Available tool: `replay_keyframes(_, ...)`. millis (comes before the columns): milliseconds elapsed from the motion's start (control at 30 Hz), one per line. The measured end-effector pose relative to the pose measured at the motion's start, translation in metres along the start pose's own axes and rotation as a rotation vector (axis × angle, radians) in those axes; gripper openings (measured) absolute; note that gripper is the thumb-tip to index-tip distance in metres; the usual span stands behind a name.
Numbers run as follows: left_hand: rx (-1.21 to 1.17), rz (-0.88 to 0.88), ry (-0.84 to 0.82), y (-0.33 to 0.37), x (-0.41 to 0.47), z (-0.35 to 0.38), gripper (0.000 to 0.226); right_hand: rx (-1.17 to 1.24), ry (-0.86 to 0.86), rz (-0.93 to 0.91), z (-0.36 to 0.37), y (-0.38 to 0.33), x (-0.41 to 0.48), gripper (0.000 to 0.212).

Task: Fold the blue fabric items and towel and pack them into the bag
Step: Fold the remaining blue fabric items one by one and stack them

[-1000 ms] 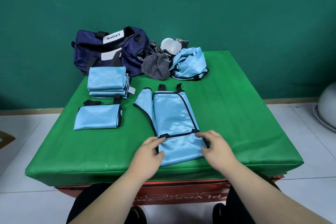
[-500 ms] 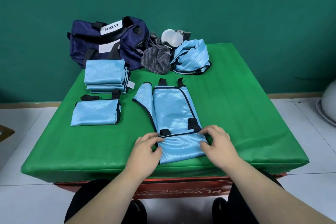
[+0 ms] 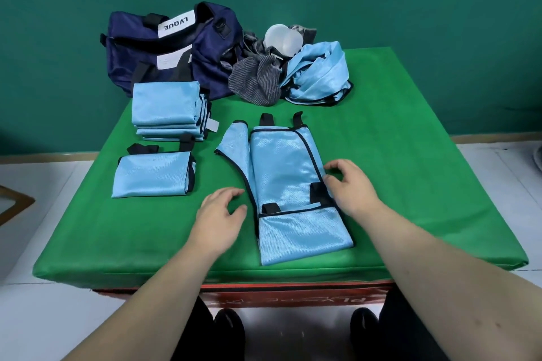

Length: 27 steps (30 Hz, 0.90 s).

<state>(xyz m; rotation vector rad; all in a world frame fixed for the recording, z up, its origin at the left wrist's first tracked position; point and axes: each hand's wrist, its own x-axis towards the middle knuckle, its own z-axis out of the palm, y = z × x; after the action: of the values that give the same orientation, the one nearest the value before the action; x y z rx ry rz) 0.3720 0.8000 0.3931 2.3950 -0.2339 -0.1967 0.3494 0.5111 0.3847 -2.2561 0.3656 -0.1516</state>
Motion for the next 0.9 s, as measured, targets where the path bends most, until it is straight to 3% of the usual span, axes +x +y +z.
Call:
replay_keyframes(200, 0.070, -0.078, -0.079, 0.002, 0.035, -0.003, 0.060, -0.111, 0.044, -0.060, -0.001, 0.009, 0.028, 0.022)
replay_keyframes(300, 0.002, -0.141, -0.038, 0.011, 0.060, -0.002, 0.065, -0.202, 0.081, -0.120, 0.005, 0.013, 0.029, 0.021)
replay_keyframes(433, -0.035, -0.233, 0.040, 0.020, 0.091, -0.001, 0.060, -0.235, 0.087, -0.133, 0.008, 0.018, 0.030, 0.027)
replay_keyframes(533, 0.081, -0.274, 0.052, 0.023, 0.109, 0.001, 0.058, -0.264, 0.064, -0.140, 0.009, 0.020, 0.032, 0.040)
replay_keyframes(667, 0.126, -0.320, 0.101, 0.025, 0.119, 0.000, 0.057, -0.264, 0.073, -0.144, 0.011, 0.022, 0.032, 0.041)
replay_keyframes(900, -0.129, -0.168, 0.196, 0.039, 0.108, -0.002, 0.042, -0.255, 0.073, -0.145, 0.012, 0.025, 0.033, 0.040)
